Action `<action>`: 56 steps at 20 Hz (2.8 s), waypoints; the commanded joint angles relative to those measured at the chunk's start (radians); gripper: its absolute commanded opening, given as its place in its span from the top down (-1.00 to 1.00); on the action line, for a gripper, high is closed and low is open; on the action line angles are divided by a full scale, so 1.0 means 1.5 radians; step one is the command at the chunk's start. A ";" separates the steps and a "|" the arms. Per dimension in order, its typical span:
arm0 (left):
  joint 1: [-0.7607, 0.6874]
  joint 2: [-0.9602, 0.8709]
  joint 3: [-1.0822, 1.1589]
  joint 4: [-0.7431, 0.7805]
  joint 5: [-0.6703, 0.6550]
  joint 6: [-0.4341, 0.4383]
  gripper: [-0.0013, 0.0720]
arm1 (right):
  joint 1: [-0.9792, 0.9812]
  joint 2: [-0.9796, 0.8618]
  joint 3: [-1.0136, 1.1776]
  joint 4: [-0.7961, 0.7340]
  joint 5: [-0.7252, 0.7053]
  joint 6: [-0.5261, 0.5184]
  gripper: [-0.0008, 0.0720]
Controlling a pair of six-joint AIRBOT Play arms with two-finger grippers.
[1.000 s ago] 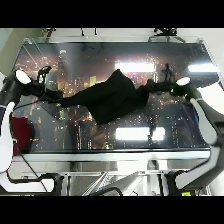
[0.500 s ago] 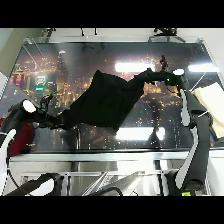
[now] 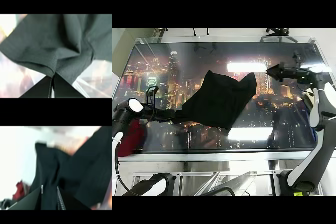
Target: Fold the shirts.
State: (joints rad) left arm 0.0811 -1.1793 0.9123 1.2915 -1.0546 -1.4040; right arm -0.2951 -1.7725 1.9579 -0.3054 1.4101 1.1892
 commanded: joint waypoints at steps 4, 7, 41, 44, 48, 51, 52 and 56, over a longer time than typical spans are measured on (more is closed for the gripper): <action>0.003 0.002 0.012 0.000 0.057 0.027 0.92 | 0.053 0.154 -0.340 -0.056 0.099 -0.042 0.35; 0.024 0.002 0.012 0.000 0.057 0.031 0.92 | 0.123 0.270 -0.587 -0.056 0.010 -0.045 0.08; 0.056 0.365 0.726 -0.126 0.056 0.071 0.94 | 0.173 0.760 -0.065 -0.269 -0.311 -0.054 0.92; 0.056 0.294 0.776 -0.125 -0.011 0.068 0.93 | 0.173 0.713 -0.069 -0.273 -0.240 -0.049 0.92; 0.055 0.099 0.686 -0.206 0.001 0.115 0.93 | 0.187 0.587 -0.185 -0.259 -0.205 -0.040 0.92; 0.019 -0.110 0.655 -0.215 0.033 0.153 0.93 | 0.200 0.472 -0.304 -0.260 -0.296 -0.052 0.92; -0.002 -0.196 0.669 -0.214 0.048 0.169 0.93 | 0.204 0.421 -0.329 -0.261 -0.331 -0.060 0.92; -0.057 -0.504 0.828 -0.210 0.105 0.194 0.93 | 0.219 0.215 -0.339 -0.190 -0.477 -0.141 0.92</action>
State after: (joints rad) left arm 0.0452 -1.6382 2.0319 0.9886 -0.9588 -1.1488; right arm 0.0196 -1.2533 1.4849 -0.6785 0.8547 1.0672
